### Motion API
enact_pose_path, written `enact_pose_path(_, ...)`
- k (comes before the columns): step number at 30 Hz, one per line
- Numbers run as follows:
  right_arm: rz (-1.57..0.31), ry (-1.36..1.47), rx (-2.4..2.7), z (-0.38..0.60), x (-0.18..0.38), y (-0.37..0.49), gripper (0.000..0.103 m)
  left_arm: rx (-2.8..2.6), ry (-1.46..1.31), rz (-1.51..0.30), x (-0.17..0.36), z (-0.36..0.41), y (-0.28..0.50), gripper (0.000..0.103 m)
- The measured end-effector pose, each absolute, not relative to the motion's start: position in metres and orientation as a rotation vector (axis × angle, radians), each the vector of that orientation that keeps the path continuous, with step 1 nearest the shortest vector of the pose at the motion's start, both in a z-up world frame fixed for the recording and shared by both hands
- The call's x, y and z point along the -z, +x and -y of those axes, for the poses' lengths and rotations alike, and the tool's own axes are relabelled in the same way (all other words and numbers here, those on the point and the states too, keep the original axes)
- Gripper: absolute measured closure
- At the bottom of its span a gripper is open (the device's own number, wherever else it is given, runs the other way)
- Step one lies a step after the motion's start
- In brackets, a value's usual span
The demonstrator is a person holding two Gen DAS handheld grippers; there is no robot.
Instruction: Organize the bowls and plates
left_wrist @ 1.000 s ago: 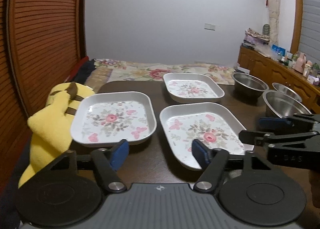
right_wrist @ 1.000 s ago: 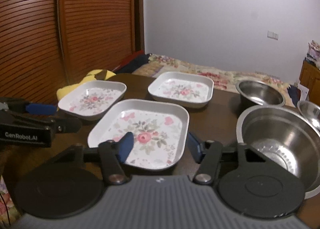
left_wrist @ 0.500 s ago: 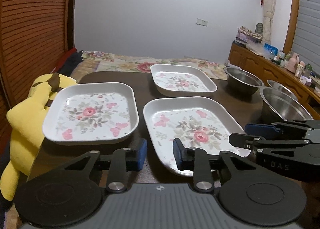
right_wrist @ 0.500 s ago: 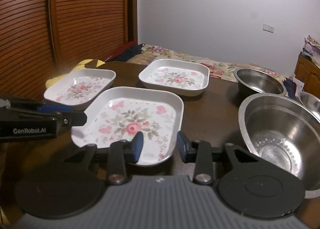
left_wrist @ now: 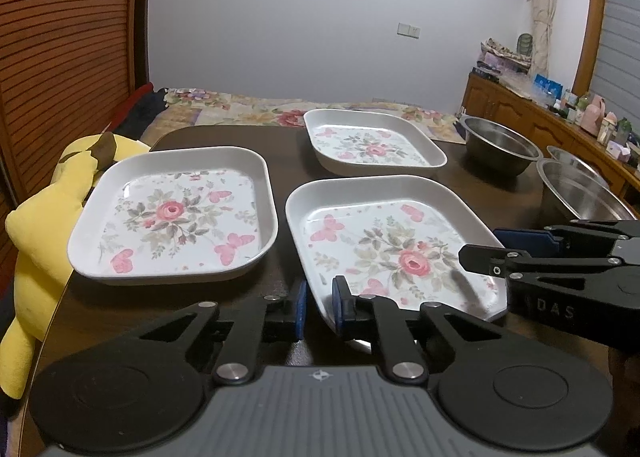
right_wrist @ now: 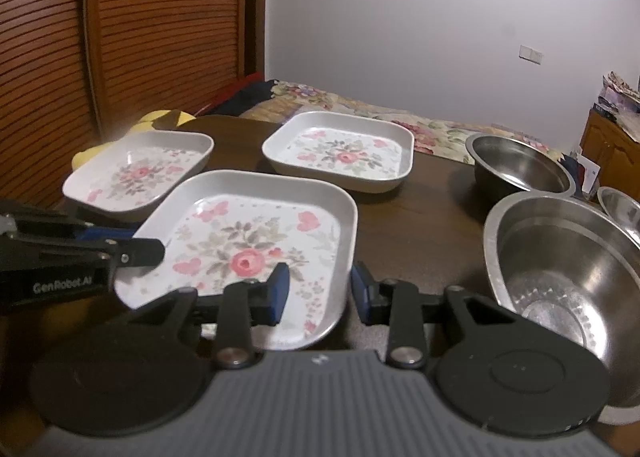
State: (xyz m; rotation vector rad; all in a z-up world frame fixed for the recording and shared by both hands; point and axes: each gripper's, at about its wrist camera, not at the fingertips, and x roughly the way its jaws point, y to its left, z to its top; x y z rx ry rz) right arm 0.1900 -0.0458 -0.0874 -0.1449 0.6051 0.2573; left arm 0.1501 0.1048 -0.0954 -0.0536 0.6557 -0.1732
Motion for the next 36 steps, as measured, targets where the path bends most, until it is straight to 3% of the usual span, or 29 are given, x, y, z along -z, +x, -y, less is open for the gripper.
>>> enact_pose_path(14,-0.634,-0.110,-0.292,0.054,0.089,0.188,0.076,0.185,-0.029,-0.636,0.091,-0.105,0.140,0.090)
enact_pose_path(36,-0.614,-0.004,-0.362,0.080,0.081,0.122,0.076,0.268,-0.018,-0.622,0.077,-0.095,0.071,0.089)
